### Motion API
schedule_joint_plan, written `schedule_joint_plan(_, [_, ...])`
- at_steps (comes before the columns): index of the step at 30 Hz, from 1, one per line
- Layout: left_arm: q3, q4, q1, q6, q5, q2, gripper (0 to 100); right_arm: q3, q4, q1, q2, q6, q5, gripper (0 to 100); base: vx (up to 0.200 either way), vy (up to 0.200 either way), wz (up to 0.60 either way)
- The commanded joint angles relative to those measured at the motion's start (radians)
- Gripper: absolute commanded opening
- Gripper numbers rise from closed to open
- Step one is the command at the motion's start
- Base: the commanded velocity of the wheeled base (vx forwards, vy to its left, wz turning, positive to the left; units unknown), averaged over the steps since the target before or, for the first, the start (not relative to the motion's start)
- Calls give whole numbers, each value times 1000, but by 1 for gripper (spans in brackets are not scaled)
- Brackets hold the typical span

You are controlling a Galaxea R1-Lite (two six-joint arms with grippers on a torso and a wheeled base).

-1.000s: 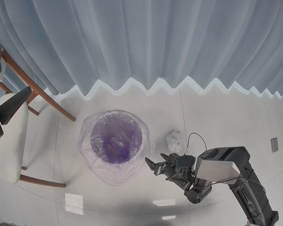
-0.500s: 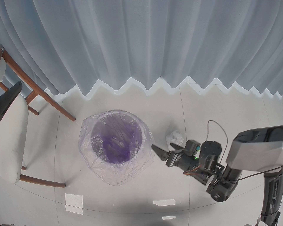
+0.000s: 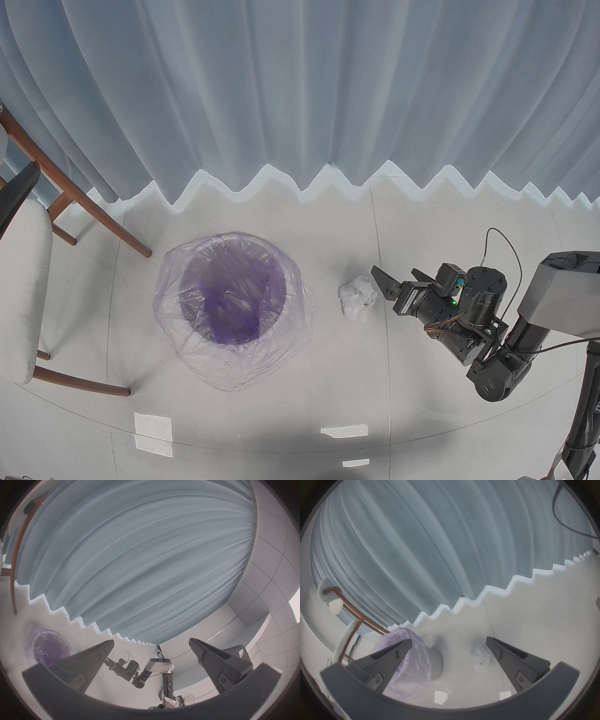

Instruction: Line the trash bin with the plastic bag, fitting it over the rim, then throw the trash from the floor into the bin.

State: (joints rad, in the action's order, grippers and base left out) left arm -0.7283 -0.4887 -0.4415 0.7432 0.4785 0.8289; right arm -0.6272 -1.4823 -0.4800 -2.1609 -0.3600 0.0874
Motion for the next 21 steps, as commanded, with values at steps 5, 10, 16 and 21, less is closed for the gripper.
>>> schedule_joint_plan(5, [0, 2, 0, -1, 2, -1, 100, -174, 353, 4, 47, 27, 15, 100, 0, -200, 0])
schedule_joint_plan(10, [-2, 2, 1, 1, -1, -1, 100, -305, 574, 8, -8, 27, 12, 100, 0, -200, 0])
schedule_joint_plan(16, [-5, -5, 3, 1, -11, -11, 100, -453, 577, 9, -226, 127, 15, 100, 0, 0, 0])
schedule_joint_plan(21, [0, 1, 1, -1, -3, -50, 100, -500, 574, -8, -272, 153, 11, 100, 0, 0, 0])
